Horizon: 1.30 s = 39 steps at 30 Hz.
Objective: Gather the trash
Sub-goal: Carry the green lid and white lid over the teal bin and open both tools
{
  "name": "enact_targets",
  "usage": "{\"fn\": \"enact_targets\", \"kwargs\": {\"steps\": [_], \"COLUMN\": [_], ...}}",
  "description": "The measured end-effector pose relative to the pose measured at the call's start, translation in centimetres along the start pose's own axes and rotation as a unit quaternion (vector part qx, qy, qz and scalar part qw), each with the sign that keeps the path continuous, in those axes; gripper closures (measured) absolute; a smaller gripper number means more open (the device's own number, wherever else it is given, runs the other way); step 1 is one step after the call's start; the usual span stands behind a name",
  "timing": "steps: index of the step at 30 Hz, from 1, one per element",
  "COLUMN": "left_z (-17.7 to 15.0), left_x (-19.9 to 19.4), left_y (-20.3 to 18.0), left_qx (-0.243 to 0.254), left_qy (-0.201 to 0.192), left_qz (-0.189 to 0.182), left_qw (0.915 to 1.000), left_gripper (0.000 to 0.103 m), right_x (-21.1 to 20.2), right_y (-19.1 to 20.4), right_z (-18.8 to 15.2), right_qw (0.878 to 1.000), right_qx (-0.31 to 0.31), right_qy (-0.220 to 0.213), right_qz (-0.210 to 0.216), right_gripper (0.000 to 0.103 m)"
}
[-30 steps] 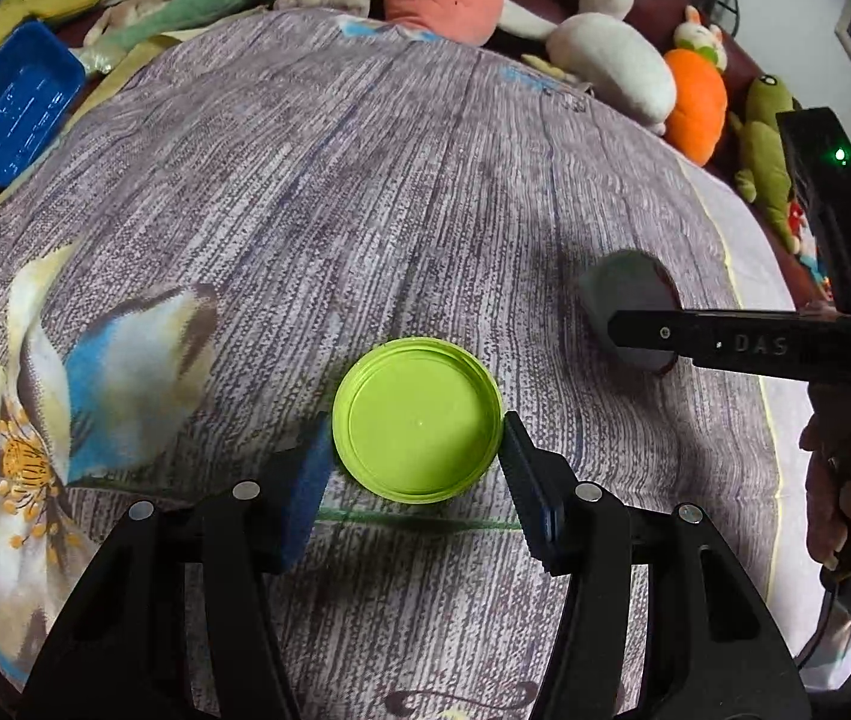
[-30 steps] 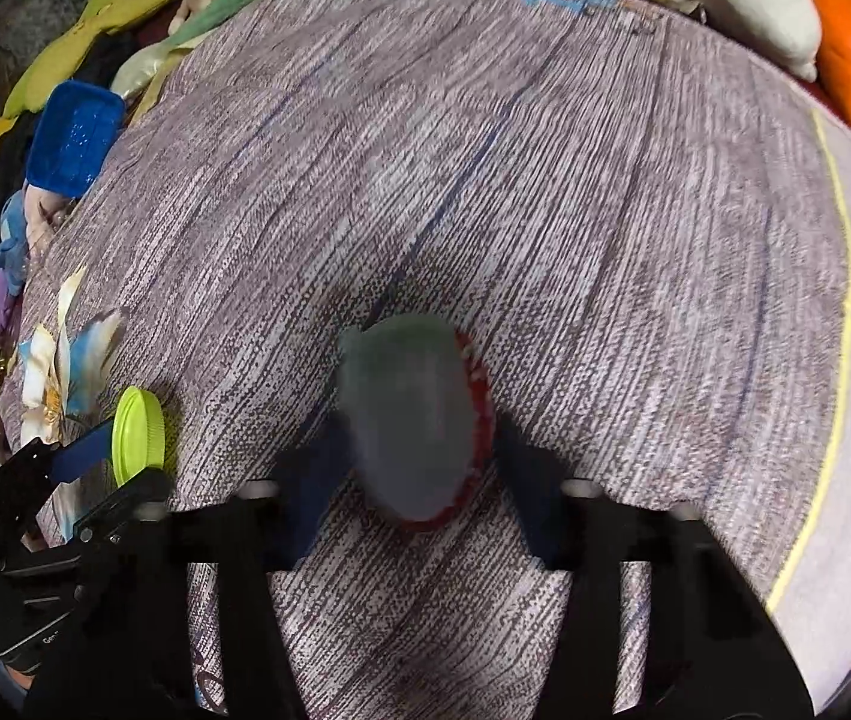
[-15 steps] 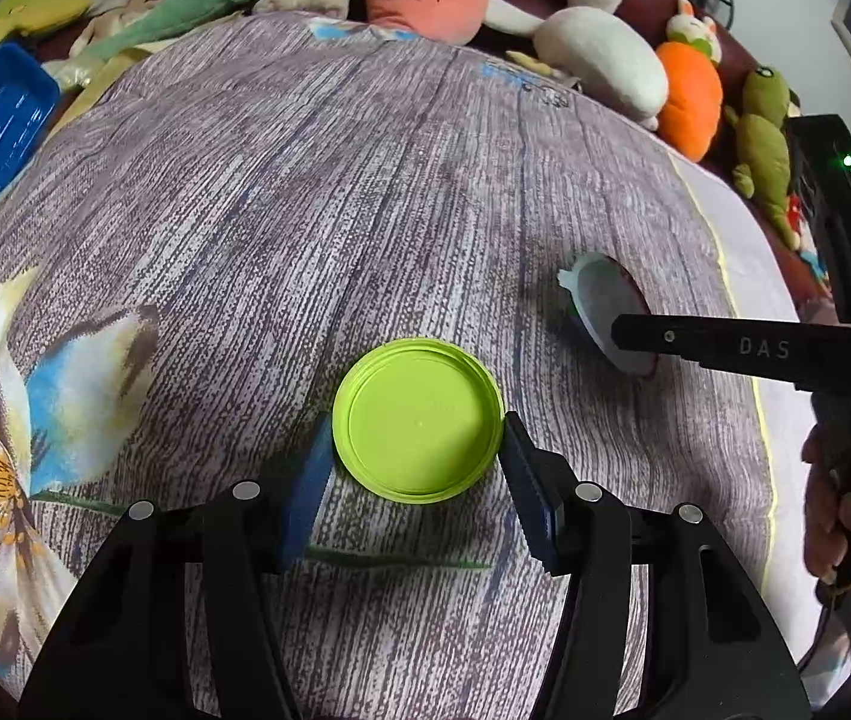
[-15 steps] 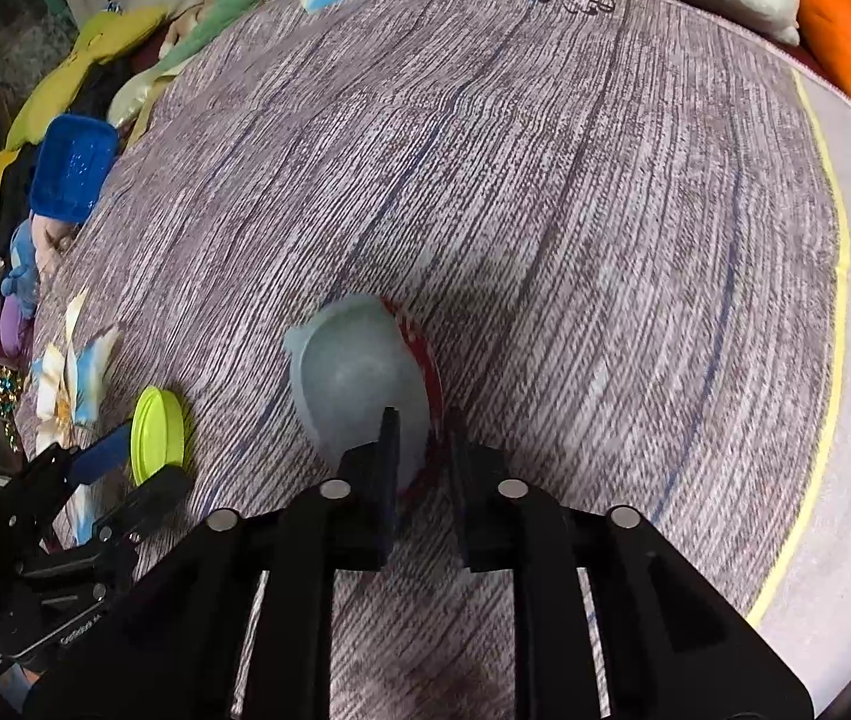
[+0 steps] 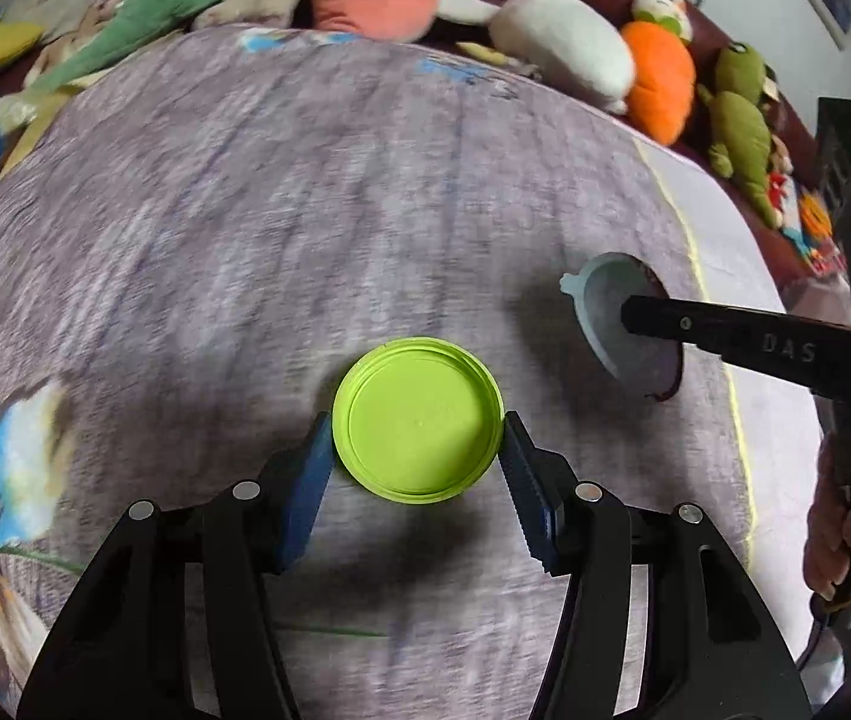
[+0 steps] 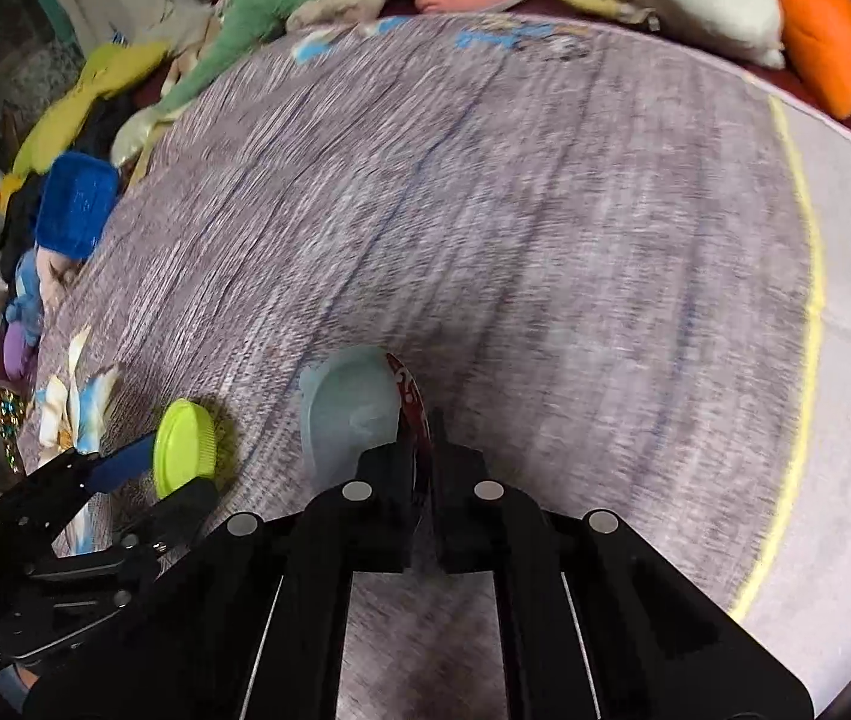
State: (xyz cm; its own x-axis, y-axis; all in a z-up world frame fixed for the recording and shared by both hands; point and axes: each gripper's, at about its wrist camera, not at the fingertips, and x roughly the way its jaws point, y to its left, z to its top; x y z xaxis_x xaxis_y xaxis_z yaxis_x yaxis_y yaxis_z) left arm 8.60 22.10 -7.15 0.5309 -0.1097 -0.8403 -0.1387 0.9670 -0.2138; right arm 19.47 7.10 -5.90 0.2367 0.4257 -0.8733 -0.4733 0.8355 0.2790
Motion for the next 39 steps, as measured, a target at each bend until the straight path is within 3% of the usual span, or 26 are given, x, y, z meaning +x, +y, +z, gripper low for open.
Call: {"fn": "enact_targets", "kwargs": {"steps": [11, 19, 28, 39], "left_z": [-0.5, -2.2, -5.1, -9.1], "left_x": [0.4, 0.0, 0.6, 2.6], "left_y": [-11.8, -22.3, -34.3, -46.5], "left_qx": [0.091, 0.167, 0.254, 0.338], "left_qy": [0.007, 0.01, 0.03, 0.062], "left_qz": [-0.048, -0.078, -0.104, -0.141], "left_qw": [0.9946, 0.9828, 0.9612, 0.9285], "left_gripper": [0.046, 0.046, 0.046, 0.046], "right_x": [-9.1, -15.6, -22.5, -28.5], "right_y": [-9.0, -17.1, -26.3, -36.7], "right_z": [-5.4, -11.2, -18.8, -28.5], "right_qw": [0.996, 0.986, 0.964, 0.925], "right_qx": [0.072, 0.136, 0.215, 0.318], "right_qy": [-0.05, -0.089, -0.139, -0.177], "right_qz": [-0.026, -0.045, -0.071, -0.107], "right_gripper": [0.098, 0.098, 0.098, 0.098]}}
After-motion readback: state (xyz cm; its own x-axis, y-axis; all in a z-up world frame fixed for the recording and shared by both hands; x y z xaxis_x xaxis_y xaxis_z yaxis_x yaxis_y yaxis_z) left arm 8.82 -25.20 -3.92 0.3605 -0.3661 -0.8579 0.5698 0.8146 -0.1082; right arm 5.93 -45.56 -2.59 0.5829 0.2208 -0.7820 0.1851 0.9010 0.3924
